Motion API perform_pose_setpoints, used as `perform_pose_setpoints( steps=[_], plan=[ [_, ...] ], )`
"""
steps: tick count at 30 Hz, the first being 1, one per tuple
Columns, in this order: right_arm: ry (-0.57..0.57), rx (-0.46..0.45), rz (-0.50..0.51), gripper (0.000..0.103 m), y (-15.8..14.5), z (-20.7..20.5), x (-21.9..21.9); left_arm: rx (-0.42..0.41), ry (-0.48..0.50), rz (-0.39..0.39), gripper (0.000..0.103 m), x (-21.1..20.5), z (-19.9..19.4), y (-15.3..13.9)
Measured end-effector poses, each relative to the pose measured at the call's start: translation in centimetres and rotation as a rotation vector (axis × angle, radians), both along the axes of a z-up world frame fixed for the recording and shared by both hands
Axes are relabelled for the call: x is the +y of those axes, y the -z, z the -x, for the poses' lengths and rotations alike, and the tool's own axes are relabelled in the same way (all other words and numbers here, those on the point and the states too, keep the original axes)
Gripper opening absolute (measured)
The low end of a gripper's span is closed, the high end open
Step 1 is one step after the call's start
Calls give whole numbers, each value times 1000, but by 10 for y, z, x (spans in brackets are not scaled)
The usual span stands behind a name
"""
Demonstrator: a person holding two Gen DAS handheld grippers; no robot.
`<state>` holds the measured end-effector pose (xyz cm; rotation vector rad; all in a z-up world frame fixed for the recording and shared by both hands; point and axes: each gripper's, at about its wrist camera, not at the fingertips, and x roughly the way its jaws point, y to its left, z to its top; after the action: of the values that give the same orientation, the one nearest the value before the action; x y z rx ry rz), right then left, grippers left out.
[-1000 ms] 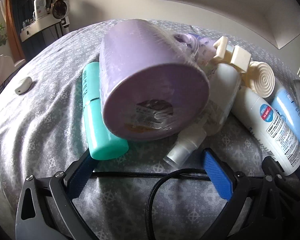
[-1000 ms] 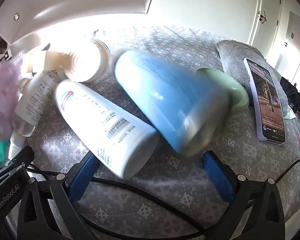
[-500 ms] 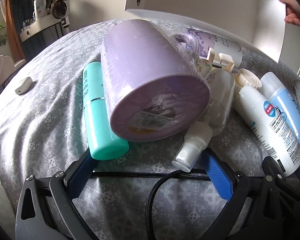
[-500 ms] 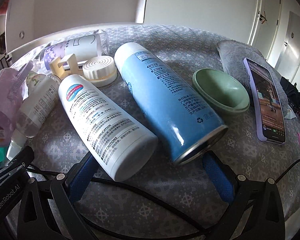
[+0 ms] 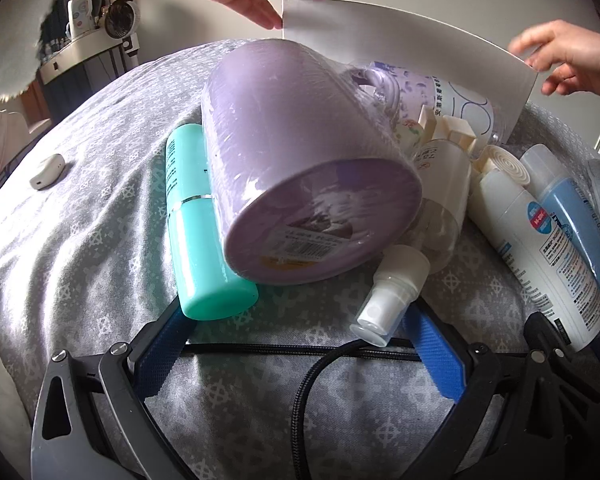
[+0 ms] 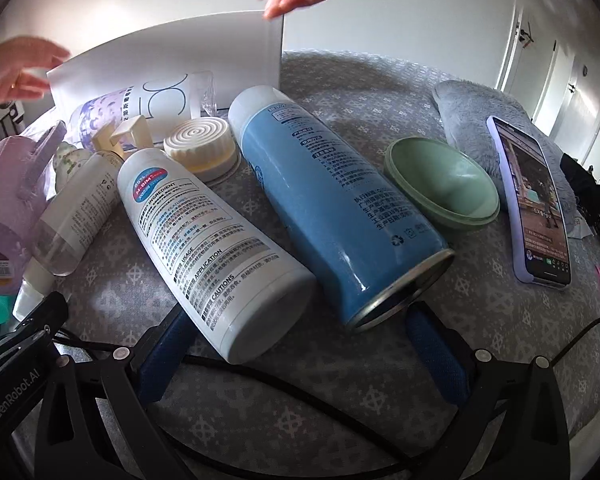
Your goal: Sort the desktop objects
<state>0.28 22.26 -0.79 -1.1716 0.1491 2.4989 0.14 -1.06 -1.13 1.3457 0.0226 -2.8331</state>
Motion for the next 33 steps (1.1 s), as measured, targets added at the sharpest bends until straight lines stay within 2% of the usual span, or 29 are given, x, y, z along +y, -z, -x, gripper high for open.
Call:
perform_pose_setpoints(
  steps=[33],
  plan=[
    [0,2,0,103,0,7,-1,1,0,0,103,1,-1,0]
  ],
)
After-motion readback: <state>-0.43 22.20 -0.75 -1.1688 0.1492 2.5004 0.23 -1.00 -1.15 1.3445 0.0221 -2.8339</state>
